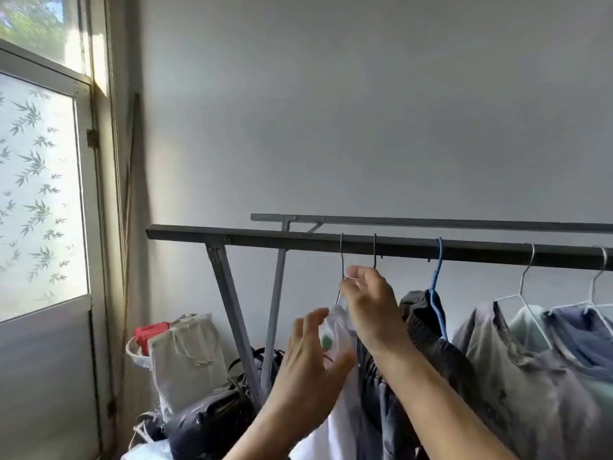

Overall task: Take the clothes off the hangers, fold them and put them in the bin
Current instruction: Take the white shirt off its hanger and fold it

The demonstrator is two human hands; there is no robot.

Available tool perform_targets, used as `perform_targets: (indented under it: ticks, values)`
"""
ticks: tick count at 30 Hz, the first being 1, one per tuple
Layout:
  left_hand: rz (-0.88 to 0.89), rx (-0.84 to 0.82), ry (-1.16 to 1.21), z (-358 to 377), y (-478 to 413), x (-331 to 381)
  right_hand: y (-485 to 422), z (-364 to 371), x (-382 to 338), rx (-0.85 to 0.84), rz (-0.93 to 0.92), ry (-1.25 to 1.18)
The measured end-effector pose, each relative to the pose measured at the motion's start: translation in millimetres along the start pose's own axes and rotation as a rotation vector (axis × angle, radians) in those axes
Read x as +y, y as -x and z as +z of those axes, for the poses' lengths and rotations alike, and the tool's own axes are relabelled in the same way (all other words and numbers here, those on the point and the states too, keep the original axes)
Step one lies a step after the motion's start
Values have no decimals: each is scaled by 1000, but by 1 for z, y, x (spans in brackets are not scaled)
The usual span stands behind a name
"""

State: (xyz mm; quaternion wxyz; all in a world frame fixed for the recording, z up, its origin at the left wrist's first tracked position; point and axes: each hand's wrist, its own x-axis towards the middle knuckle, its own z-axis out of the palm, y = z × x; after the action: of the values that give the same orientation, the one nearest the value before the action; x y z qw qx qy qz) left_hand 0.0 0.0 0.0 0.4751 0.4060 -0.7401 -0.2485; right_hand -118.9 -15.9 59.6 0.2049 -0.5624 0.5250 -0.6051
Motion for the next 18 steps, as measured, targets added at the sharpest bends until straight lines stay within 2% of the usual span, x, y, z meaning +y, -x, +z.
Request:
perform_targets:
  ticks: [2,4,8,13,18]
  values:
    - [-3,-79,-157,13,-15,0,-9,3,5,-44,35,63]
    - [-12,-109,-217,22,-25,0,-17,5,9,-60,73,129]
    - [5,-46,-266,36,-37,-4,-32,9,18,-115,180,169]
    - [-42,73,-168,46,-38,-11,-35,10,28,-178,218,90]
    - [-80,114,-23,44,-37,-23,-37,12,29,-169,210,82]
